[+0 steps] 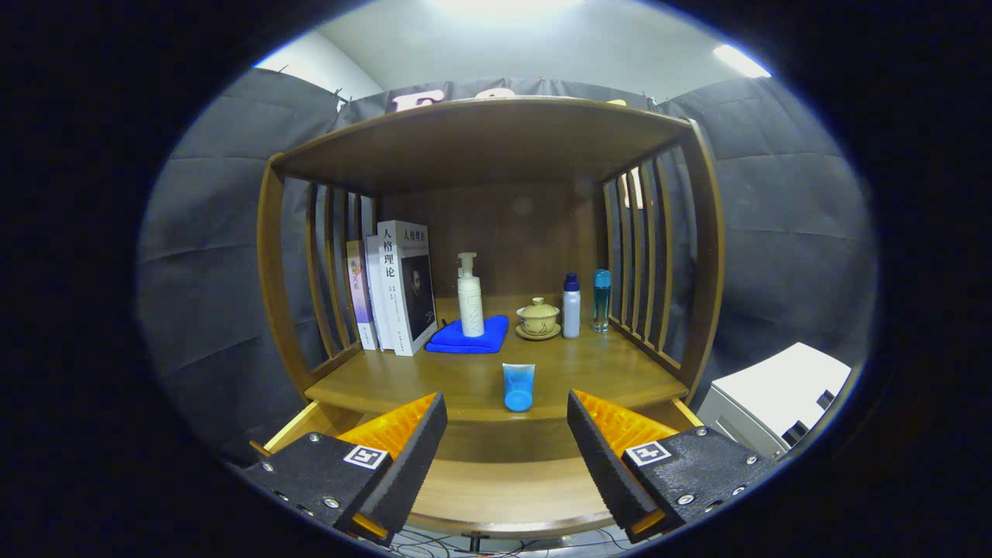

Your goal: Pull open the drawer, take out the items inside it, and place them on the countertop above the cabinet.

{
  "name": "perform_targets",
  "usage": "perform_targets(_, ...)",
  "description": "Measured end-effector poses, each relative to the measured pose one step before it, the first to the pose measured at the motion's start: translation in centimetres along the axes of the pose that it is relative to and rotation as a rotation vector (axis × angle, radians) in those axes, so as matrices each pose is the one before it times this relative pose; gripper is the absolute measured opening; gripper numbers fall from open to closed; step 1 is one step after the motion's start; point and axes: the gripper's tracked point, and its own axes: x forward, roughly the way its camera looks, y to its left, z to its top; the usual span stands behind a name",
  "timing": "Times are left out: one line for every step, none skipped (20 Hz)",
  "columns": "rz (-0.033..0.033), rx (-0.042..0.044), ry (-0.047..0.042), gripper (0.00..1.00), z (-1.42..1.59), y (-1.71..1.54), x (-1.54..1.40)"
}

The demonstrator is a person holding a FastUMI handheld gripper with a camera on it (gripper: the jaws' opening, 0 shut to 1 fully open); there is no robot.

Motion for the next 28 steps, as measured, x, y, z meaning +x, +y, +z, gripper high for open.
perform_targets(-0.00928,-0.00229,-0.01251,0.96,-0.290,-0.464,-0.724)
perform_targets(-0.00762,-0.00455,-0.00878,0.96,-0.273,-0.377,-0.741)
perform_targets(-0.00208,-0.00327,-0.00584,0.96,-0.303,-0.157,-0.709)
perform_targets(0.00558,-0.00085,-0.00467,0.96,-0.235,0.071,-0.635)
perform_targets(0.00149,-0.00005,0.00014,0.96,-0.416,-0.041,-0.660)
perform_targets(0.00333,-0.00637,-0.00386,0.96,-0.301,-0.034,-0.596)
perform_targets(-0.00377,-0.01417,-0.00321,0.96,-0.385,-0.093,-0.645)
perform_targets(-0.00343,-0.01600,-0.00586,0.96,-0.454,-0.084,-0.693)
perform_targets(-0.00510,-0.01101,-0.00881,0.96,-0.439,0.105,-0.674)
perform_targets(-0.00442,-0.00063,-0.00040,0.96,-0.782,0.231,-0.683)
perform_targets(0.00340,0.00439,0.00533,0.96,-0.853,0.430,-0.696)
perform_targets(0.00257,0.00114,0.00558,0.96,-0.938,0.386,-0.593)
perform_targets(0.00377,-0.00452,0.00515,0.96,-0.811,0.339,-0.550)
perform_targets(0.00307,-0.01181,0.00348,0.96,-0.711,0.388,-0.336)
perform_targets(-0.00145,-0.01197,0.00464,0.96,-0.710,0.230,-0.385)
perform_targets(-0.00748,-0.00617,0.00933,0.96,-0.791,0.107,-0.243)
perform_targets(0.00177,0.00083,0.00517,0.96,-0.679,0.354,0.004)
perform_targets(0.00876,0.00926,0.00946,0.96,-0.658,0.442,-0.036)
perform_targets(0.00900,0.01337,0.01117,0.96,-0.758,0.327,-0.035)
perform_targets(0.00698,0.01450,0.01080,0.96,-0.619,0.190,0.251)
perform_targets(0.00219,0.01447,0.00969,0.96,-0.783,-0.058,0.115)
perform_targets(0.00272,0.01201,0.00812,0.96,-0.555,-0.001,0.182)
perform_targets(0.00550,0.00735,0.01156,0.96,-0.614,0.036,0.183)
perform_targets(0.00500,-0.00217,0.01013,0.96,-0.491,0.019,0.331)
perform_targets(0.00244,-0.00949,0.00888,0.96,-0.396,-0.010,0.290)
perform_targets(0.00413,-0.01286,0.00607,0.96,-0.292,0.044,0.359)
perform_targets(0.00565,-0.01048,0.00268,0.96,-0.107,0.151,0.400)
perform_targets(0.00719,-0.00833,0.00045,0.96,-0.026,0.132,0.367)
